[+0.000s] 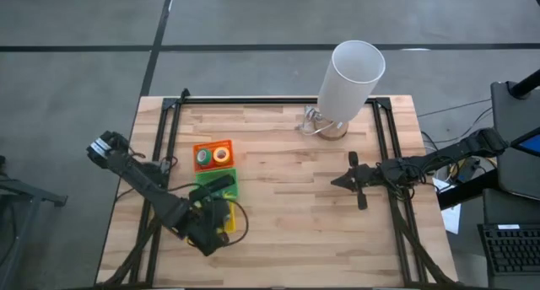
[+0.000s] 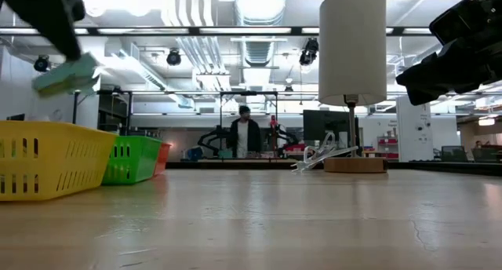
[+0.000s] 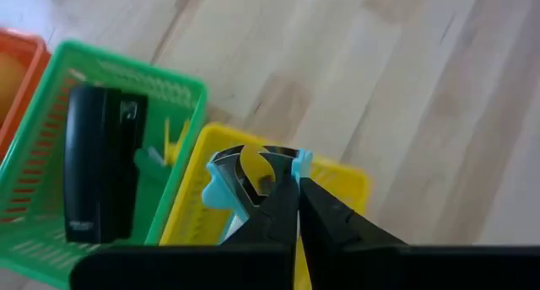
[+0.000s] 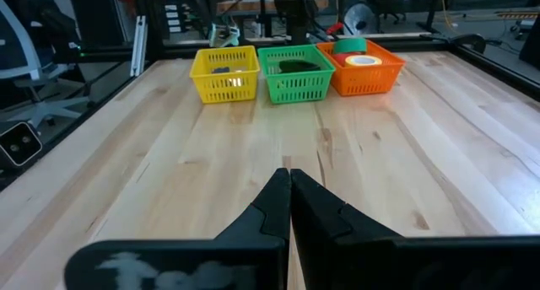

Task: Pick and place Stapler, Stapler remover, tape
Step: Put the light blue staple remover into the yellow basket, then return to Home Position

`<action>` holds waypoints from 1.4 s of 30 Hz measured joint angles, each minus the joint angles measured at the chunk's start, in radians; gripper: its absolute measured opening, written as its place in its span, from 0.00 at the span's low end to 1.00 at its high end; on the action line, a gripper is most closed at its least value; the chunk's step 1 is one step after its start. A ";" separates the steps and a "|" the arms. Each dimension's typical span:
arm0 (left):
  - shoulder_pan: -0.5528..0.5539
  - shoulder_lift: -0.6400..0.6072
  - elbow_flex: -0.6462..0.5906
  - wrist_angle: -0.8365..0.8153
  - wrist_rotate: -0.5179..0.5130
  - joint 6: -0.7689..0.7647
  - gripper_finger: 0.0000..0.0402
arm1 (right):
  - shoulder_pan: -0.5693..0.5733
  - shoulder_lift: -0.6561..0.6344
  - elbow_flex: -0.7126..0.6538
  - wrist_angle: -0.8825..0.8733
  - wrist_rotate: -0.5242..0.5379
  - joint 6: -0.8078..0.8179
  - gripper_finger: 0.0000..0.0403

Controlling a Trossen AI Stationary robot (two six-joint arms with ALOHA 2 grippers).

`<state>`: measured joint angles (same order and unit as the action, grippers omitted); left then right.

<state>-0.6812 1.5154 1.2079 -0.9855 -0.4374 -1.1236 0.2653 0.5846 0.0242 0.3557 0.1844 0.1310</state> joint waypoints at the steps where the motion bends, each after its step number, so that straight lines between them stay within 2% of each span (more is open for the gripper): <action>1: -0.007 0.000 -0.017 0.002 0.001 -0.001 0.03 | 0.000 0.000 0.000 0.000 0.000 0.000 0.02; 6: -0.014 0.006 -0.107 0.034 0.011 -0.015 0.02 | 0.000 0.000 0.000 0.000 0.000 0.000 0.02; 10: -0.014 0.006 -0.156 0.092 0.012 -0.050 0.06 | 0.000 0.000 0.000 0.000 0.000 0.000 0.02; 14: -0.008 0.005 -0.177 0.106 0.008 -0.094 0.14 | 0.000 0.000 0.000 0.000 0.000 -0.007 0.02; 17: -0.008 0.005 -0.182 0.105 -0.032 -0.094 0.23 | 0.000 0.000 0.000 0.000 0.000 -0.008 0.02; 19: -0.005 0.005 -0.182 0.112 -0.082 -0.070 0.29 | 0.000 0.000 0.000 0.000 0.000 -0.007 0.02; 20: -0.004 0.005 -0.183 0.128 -0.142 -0.047 0.31 | 0.000 0.000 0.000 0.001 0.000 -0.003 0.02; 22: 0.003 0.005 -0.198 0.250 -0.272 0.015 0.32 | 0.000 0.000 0.000 0.007 0.000 0.000 0.02; 26: 0.066 0.005 -0.262 0.674 -0.301 0.355 0.26 | 0.000 0.000 0.000 0.045 -0.002 0.001 0.02; 28: 0.116 0.005 -0.325 0.973 -0.236 0.572 0.19 | 0.000 0.000 0.000 0.064 -0.003 0.001 0.02; 30: 0.184 0.008 -0.399 1.253 -0.089 0.745 0.10 | 0.000 0.000 0.000 0.074 -0.003 -0.005 0.02; 32: 0.252 0.008 -0.468 1.453 0.043 0.841 0.03 | 0.000 -0.002 0.000 0.074 -0.003 -0.014 0.02; 33: 0.282 0.003 -0.498 1.514 0.069 0.868 0.02 | 0.000 -0.004 0.000 0.074 -0.003 -0.024 0.02; 38: 0.398 -0.068 -0.616 1.543 0.089 0.902 0.02 | -0.028 -0.046 0.000 0.065 -0.006 -0.031 0.02; 42: 0.431 -0.194 -0.717 1.553 0.116 0.918 0.01 | -0.041 -0.080 0.000 0.038 -0.009 -0.053 0.02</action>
<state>-0.2499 1.3217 0.4905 0.5677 -0.3214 -0.2057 0.2245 0.5048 0.0238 0.3936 0.1752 0.0785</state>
